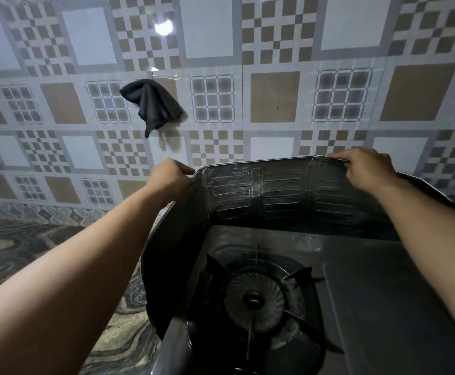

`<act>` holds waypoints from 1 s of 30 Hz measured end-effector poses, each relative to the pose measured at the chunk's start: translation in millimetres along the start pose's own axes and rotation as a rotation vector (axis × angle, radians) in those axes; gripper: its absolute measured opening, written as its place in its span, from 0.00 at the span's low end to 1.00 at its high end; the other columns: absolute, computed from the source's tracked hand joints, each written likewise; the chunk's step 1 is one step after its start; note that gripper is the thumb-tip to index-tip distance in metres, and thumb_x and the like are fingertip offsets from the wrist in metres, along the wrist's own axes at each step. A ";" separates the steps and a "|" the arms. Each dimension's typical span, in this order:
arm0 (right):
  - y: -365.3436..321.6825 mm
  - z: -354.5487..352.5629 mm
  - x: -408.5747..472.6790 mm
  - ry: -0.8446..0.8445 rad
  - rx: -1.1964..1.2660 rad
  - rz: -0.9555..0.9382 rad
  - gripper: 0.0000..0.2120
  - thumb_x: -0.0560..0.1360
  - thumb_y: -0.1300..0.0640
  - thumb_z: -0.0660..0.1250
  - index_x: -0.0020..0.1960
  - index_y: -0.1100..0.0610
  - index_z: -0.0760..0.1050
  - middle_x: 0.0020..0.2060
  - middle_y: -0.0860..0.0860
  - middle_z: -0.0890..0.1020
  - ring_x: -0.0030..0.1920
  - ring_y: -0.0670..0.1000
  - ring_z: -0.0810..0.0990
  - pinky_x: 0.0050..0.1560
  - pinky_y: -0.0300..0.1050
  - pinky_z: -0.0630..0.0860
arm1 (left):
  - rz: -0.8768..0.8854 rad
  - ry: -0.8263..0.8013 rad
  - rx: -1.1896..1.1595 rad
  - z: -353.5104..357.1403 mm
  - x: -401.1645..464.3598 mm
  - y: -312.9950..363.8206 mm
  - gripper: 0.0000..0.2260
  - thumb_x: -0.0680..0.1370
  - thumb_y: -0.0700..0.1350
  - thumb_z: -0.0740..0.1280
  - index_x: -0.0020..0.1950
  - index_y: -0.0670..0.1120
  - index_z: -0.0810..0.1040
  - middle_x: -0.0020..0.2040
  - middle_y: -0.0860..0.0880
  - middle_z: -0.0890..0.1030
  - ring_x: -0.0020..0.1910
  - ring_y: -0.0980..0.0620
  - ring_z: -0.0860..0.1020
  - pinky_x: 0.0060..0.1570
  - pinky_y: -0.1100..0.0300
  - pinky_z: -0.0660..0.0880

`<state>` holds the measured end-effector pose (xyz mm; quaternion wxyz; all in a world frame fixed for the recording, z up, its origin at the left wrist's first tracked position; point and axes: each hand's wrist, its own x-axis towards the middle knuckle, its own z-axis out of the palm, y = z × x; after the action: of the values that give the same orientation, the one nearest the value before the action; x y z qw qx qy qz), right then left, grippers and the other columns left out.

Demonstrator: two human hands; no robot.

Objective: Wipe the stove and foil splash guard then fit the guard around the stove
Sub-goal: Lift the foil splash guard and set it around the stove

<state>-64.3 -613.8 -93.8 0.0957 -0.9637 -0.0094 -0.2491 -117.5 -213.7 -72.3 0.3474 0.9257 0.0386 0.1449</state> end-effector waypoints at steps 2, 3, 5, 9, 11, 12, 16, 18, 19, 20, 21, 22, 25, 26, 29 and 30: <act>0.4 0.5 -1.2 0.009 -0.029 -0.032 0.26 0.77 0.68 0.62 0.67 0.43 0.75 0.64 0.54 0.78 0.63 0.61 0.74 0.61 0.59 0.70 | 0.013 -0.018 0.032 0.6 -0.9 -3.2 0.13 0.77 0.42 0.71 0.62 0.46 0.82 0.60 0.45 0.83 0.52 0.48 0.80 0.50 0.59 0.73; 1.8 0.6 -1.9 0.010 -0.034 -0.043 0.27 0.76 0.69 0.62 0.67 0.44 0.75 0.62 0.54 0.78 0.62 0.61 0.74 0.60 0.58 0.70 | 0.018 -0.030 0.052 0.7 -1.1 -4.8 0.12 0.77 0.43 0.70 0.61 0.47 0.83 0.58 0.45 0.84 0.50 0.49 0.79 0.49 0.59 0.73; 5.3 -0.1 -3.6 -0.002 -0.025 -0.045 0.28 0.75 0.70 0.63 0.68 0.46 0.75 0.60 0.54 0.77 0.61 0.60 0.74 0.60 0.58 0.71 | 0.027 -0.037 0.067 1.0 -1.5 -6.7 0.12 0.78 0.43 0.70 0.61 0.47 0.83 0.57 0.44 0.84 0.47 0.49 0.79 0.49 0.58 0.74; 11.0 -3.0 -9.4 0.001 -0.027 -0.036 0.28 0.76 0.69 0.63 0.69 0.45 0.73 0.61 0.56 0.77 0.60 0.61 0.75 0.60 0.58 0.73 | 0.028 -0.038 0.100 1.9 -0.2 -8.4 0.14 0.78 0.43 0.70 0.63 0.45 0.81 0.60 0.44 0.83 0.51 0.48 0.79 0.55 0.57 0.74; 13.6 -3.3 -12.5 0.014 -0.046 -0.040 0.28 0.76 0.68 0.63 0.70 0.45 0.72 0.62 0.56 0.77 0.61 0.61 0.74 0.61 0.59 0.72 | 0.025 -0.058 0.115 1.2 1.5 -9.0 0.15 0.78 0.42 0.70 0.64 0.46 0.81 0.61 0.45 0.83 0.55 0.46 0.80 0.58 0.55 0.74; 15.1 -3.0 -13.7 0.017 -0.056 -0.037 0.27 0.77 0.68 0.63 0.70 0.44 0.72 0.63 0.55 0.77 0.62 0.61 0.74 0.61 0.59 0.70 | 0.027 -0.071 0.126 0.8 2.2 -9.0 0.16 0.77 0.42 0.70 0.65 0.46 0.81 0.61 0.45 0.82 0.56 0.46 0.80 0.59 0.55 0.75; 19.8 -3.3 -16.4 -0.010 -0.085 0.005 0.23 0.80 0.60 0.62 0.72 0.44 0.70 0.66 0.55 0.75 0.65 0.61 0.71 0.63 0.61 0.65 | 0.053 -0.131 0.155 -0.7 -0.2 -7.9 0.18 0.76 0.42 0.71 0.66 0.47 0.80 0.61 0.46 0.82 0.55 0.46 0.80 0.58 0.54 0.75; 19.9 -3.6 -16.9 -0.028 -0.099 0.007 0.21 0.80 0.54 0.62 0.72 0.43 0.69 0.67 0.55 0.75 0.66 0.61 0.71 0.63 0.61 0.65 | 0.059 -0.138 0.167 -1.1 -1.8 -7.5 0.18 0.76 0.44 0.71 0.67 0.48 0.79 0.60 0.46 0.83 0.54 0.46 0.80 0.58 0.53 0.76; 19.2 -4.2 -17.2 -0.034 -0.105 0.008 0.21 0.80 0.52 0.62 0.73 0.43 0.68 0.67 0.56 0.75 0.66 0.61 0.71 0.63 0.61 0.66 | 0.060 -0.140 0.169 -1.2 -2.9 -7.0 0.19 0.76 0.45 0.72 0.67 0.48 0.79 0.60 0.46 0.83 0.54 0.46 0.80 0.58 0.54 0.75; 18.4 -4.9 -17.4 -0.039 -0.105 0.010 0.21 0.80 0.50 0.62 0.73 0.44 0.68 0.67 0.56 0.75 0.66 0.62 0.71 0.63 0.61 0.66 | 0.058 -0.141 0.169 -1.5 -3.8 -6.4 0.20 0.76 0.46 0.72 0.68 0.48 0.78 0.61 0.45 0.82 0.55 0.46 0.80 0.58 0.55 0.75; 17.6 -5.4 -17.5 -0.038 -0.102 0.012 0.21 0.80 0.49 0.62 0.73 0.44 0.68 0.67 0.57 0.75 0.66 0.62 0.71 0.63 0.61 0.66 | 0.058 -0.138 0.165 -1.3 -4.3 -6.2 0.22 0.76 0.46 0.72 0.70 0.48 0.77 0.62 0.45 0.82 0.56 0.45 0.80 0.58 0.55 0.74; 16.9 -5.9 -18.1 -0.040 -0.093 0.015 0.21 0.80 0.49 0.62 0.73 0.44 0.68 0.67 0.57 0.75 0.66 0.62 0.70 0.63 0.61 0.66 | 0.056 -0.137 0.161 -1.5 -5.1 -5.7 0.24 0.76 0.46 0.72 0.71 0.47 0.75 0.63 0.44 0.81 0.58 0.45 0.79 0.59 0.55 0.74; 15.3 -6.7 -19.0 -0.054 -0.070 0.024 0.22 0.80 0.47 0.62 0.73 0.45 0.68 0.68 0.57 0.75 0.67 0.63 0.70 0.63 0.62 0.65 | 0.077 -0.152 0.173 -2.3 -7.1 -5.9 0.24 0.75 0.47 0.73 0.71 0.49 0.75 0.61 0.45 0.82 0.55 0.46 0.80 0.57 0.56 0.74; 14.4 -7.3 -19.7 -0.064 -0.061 0.029 0.22 0.80 0.47 0.62 0.73 0.45 0.68 0.68 0.57 0.75 0.68 0.63 0.70 0.64 0.62 0.65 | 0.083 -0.159 0.184 -2.6 -7.8 -5.9 0.23 0.75 0.47 0.73 0.70 0.50 0.76 0.59 0.46 0.83 0.53 0.47 0.81 0.56 0.56 0.75; 13.1 -7.5 -21.8 -0.078 -0.032 0.028 0.22 0.80 0.47 0.63 0.73 0.45 0.68 0.68 0.56 0.74 0.67 0.63 0.71 0.64 0.62 0.66 | 0.089 -0.165 0.200 -2.9 -8.0 -6.9 0.21 0.75 0.46 0.73 0.68 0.52 0.78 0.56 0.47 0.84 0.51 0.48 0.81 0.53 0.56 0.76; 12.7 -7.6 -22.9 -0.081 -0.026 0.027 0.22 0.80 0.47 0.63 0.73 0.45 0.68 0.69 0.56 0.74 0.67 0.62 0.71 0.64 0.62 0.66 | 0.086 -0.164 0.199 -3.0 -7.9 -6.6 0.21 0.75 0.47 0.72 0.68 0.52 0.78 0.55 0.47 0.85 0.50 0.48 0.82 0.53 0.56 0.76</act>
<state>-87.1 -627.0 -100.6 0.0859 -0.9743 0.0030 -0.2084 -125.8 -208.2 -76.3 0.2493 0.9651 -0.0152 0.0791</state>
